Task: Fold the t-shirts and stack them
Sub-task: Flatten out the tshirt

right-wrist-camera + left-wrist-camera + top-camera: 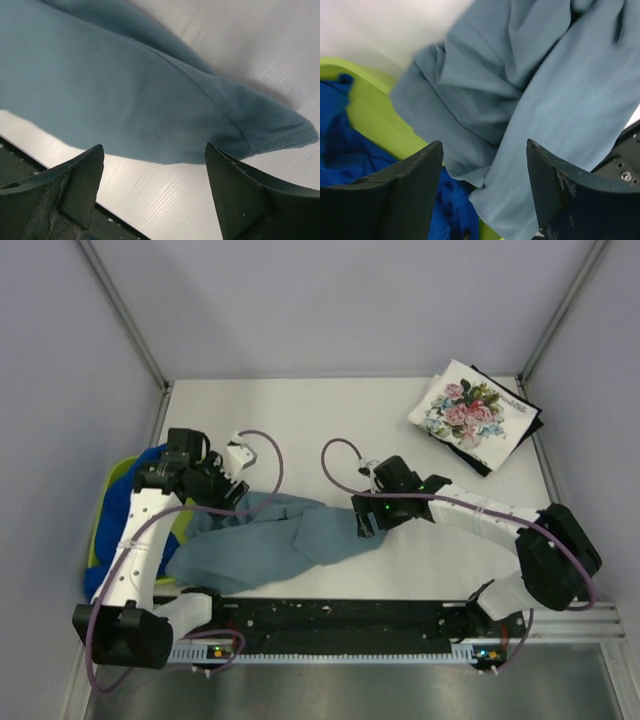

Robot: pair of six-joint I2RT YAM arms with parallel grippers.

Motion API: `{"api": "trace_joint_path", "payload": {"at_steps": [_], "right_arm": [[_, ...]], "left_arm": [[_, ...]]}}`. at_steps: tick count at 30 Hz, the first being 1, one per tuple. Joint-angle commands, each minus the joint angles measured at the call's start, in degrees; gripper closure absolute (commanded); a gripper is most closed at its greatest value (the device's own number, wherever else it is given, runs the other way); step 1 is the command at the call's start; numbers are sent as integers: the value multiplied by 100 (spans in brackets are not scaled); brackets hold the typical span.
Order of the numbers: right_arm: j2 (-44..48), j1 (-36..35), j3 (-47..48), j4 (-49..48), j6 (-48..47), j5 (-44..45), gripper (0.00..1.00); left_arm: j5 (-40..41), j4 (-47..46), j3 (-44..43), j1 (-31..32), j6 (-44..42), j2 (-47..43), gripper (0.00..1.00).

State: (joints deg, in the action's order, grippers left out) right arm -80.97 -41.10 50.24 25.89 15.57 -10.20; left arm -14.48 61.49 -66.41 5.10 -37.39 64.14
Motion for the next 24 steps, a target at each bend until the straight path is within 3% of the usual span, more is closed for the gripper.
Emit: {"api": "trace_joint_path", "payload": {"at_steps": [1, 5, 7, 13, 16, 19, 21, 22, 24], "right_arm": [[-551, 14, -128, 66, 323, 877, 19], [-1016, 146, -295, -127, 315, 1310, 21], [-1087, 225, -418, -355, 359, 1135, 33], [-851, 436, -699, -840, 490, 651, 86], [-491, 655, -779, -901, 491, 536, 100], [-35, 840, -753, -866, 386, 466, 100], [299, 911, -682, -796, 306, 448, 100], [440, 954, -630, -744, 271, 440, 100], [713, 1103, -498, -603, 210, 396, 100]], "left_arm": [[23, 214, 575, -212, -1138, -103, 27], [314, -163, 1112, -220, -1543, 10, 23], [236, -313, 1305, -220, -1832, 72, 22], [314, -893, 1781, -220, -2299, 221, 22], [393, -1182, 1973, -229, -2440, 283, 21], [542, -1456, 2229, -238, -2519, 345, 22], [543, -1386, 2229, -255, -2520, 406, 33], [473, -1229, 2116, -255, -2493, 432, 52], [202, -764, 1669, -247, -2318, 424, 99]]}}
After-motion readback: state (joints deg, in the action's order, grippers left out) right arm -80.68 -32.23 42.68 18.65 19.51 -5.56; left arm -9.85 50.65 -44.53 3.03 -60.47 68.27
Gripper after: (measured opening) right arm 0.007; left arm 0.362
